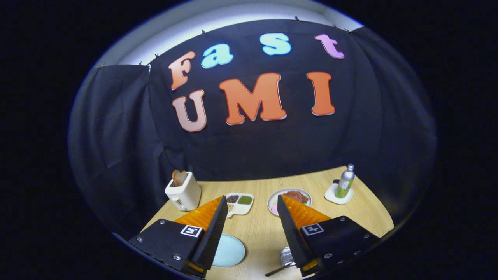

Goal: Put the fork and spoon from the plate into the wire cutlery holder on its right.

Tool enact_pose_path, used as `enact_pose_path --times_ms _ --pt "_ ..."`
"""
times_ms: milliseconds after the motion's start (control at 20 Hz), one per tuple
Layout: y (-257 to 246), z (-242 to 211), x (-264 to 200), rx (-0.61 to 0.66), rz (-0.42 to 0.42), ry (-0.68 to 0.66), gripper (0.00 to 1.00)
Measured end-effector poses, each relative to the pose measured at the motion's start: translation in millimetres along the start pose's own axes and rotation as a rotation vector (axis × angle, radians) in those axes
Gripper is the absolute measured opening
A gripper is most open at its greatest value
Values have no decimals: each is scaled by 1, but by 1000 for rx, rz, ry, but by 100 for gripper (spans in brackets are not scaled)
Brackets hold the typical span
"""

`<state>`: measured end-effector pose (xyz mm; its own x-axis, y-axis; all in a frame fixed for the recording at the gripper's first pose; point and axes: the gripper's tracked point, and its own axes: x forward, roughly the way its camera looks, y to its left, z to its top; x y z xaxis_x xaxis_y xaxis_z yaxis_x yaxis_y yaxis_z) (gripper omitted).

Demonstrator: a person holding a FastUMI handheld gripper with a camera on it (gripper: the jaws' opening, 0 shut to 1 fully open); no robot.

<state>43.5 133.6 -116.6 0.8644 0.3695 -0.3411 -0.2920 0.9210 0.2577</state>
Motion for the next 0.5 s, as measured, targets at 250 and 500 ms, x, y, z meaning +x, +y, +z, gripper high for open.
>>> enact_pose_path --times_ms 250,500 --pt "52 4 1 -51 9 -137 86" --pt "92 -90 24 -34 46 110 87"
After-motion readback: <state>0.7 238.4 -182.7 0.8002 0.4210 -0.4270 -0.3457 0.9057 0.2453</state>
